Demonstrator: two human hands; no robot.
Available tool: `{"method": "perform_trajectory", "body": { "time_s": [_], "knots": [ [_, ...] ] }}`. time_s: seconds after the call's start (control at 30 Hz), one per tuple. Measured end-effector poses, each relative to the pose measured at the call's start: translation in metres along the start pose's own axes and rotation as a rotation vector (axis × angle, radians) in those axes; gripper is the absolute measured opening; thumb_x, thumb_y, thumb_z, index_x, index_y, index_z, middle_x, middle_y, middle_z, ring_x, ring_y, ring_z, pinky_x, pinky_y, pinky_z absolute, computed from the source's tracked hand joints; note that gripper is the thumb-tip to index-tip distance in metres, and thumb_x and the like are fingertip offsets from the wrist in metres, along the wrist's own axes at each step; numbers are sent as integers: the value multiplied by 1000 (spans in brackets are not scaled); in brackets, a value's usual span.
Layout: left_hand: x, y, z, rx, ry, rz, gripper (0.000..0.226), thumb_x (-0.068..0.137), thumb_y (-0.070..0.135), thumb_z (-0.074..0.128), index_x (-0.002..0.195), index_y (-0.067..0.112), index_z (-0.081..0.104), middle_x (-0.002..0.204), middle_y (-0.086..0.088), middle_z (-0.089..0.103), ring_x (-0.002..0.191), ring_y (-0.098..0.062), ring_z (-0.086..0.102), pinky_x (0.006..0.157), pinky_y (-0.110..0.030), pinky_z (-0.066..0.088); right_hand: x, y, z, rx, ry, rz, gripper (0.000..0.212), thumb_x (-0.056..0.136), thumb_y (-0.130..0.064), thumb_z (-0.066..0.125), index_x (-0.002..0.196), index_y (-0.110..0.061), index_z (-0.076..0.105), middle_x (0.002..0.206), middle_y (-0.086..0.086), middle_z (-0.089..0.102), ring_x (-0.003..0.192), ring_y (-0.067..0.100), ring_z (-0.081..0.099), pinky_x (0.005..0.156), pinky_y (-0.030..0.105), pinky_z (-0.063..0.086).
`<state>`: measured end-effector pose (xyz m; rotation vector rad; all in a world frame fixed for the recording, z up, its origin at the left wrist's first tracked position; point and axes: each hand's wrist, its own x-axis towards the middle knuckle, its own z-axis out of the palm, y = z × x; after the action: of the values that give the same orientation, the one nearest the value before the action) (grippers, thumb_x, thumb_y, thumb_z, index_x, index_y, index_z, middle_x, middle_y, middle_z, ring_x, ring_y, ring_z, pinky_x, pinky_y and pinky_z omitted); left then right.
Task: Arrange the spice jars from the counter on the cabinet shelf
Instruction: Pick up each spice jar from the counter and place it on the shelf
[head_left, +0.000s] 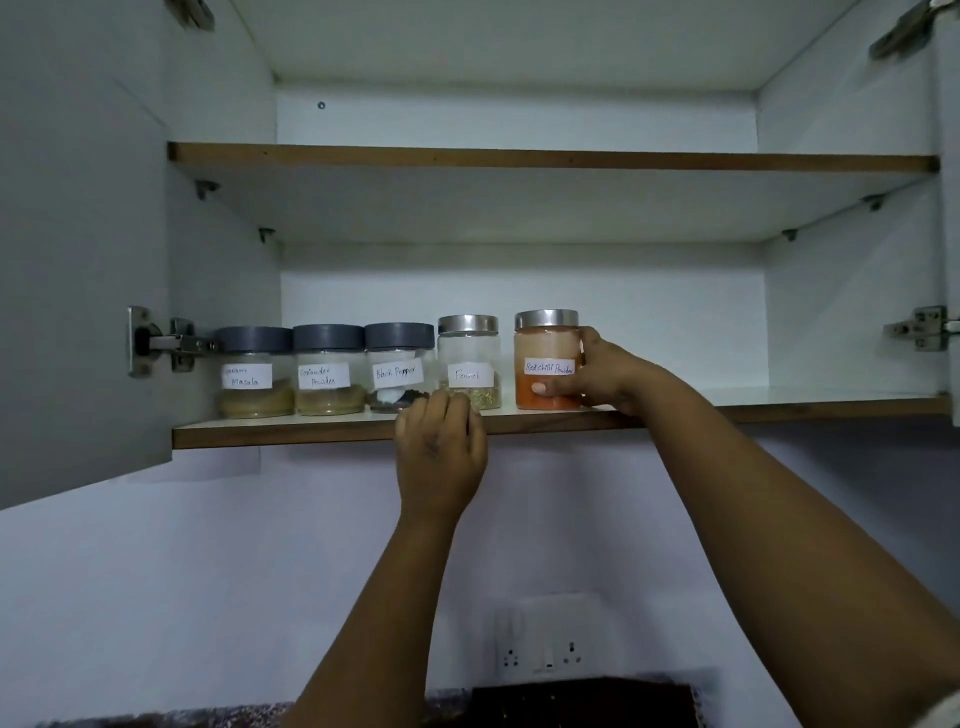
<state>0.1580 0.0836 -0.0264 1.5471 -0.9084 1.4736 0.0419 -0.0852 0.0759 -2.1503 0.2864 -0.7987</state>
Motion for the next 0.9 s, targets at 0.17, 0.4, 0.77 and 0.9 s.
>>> {"method": "perform_trajectory", "body": {
  "time_s": [0.17, 0.4, 0.77, 0.9],
  "knots": [
    [-3, -10, 15, 136, 83, 80, 24, 95, 22, 44, 83, 9, 60, 82, -6, 58, 74, -23, 50, 72, -34, 36, 17, 12, 4, 71, -40, 37, 101, 63, -28, 90, 146, -21, 33, 131, 5, 57, 111, 22, 60, 92, 33, 50],
    [-5, -10, 20, 117, 133, 86, 24, 97, 21, 42, 81, 10, 56, 80, -5, 54, 74, -20, 46, 73, -31, 35, 28, 19, 0, 128, -148, 109, 88, 65, -19, 89, 139, -19, 43, 126, 6, 61, 106, 18, 63, 80, 25, 51],
    [-5, -6, 14, 135, 107, 74, 19, 95, 17, 47, 81, 9, 57, 78, -6, 53, 72, -21, 46, 71, -33, 37, 30, 19, 5, 65, -131, 116, 83, 70, -27, 86, 140, -20, 43, 127, 3, 58, 113, 20, 57, 94, 29, 45],
    [-6, -6, 14, 123, 85, 72, 17, 95, 18, 47, 84, 9, 57, 81, -5, 53, 75, -20, 46, 73, -33, 37, 27, 17, 6, -20, -158, 108, 81, 72, -32, 84, 141, -17, 44, 136, 5, 56, 118, 21, 54, 100, 30, 42]
  ]
}}
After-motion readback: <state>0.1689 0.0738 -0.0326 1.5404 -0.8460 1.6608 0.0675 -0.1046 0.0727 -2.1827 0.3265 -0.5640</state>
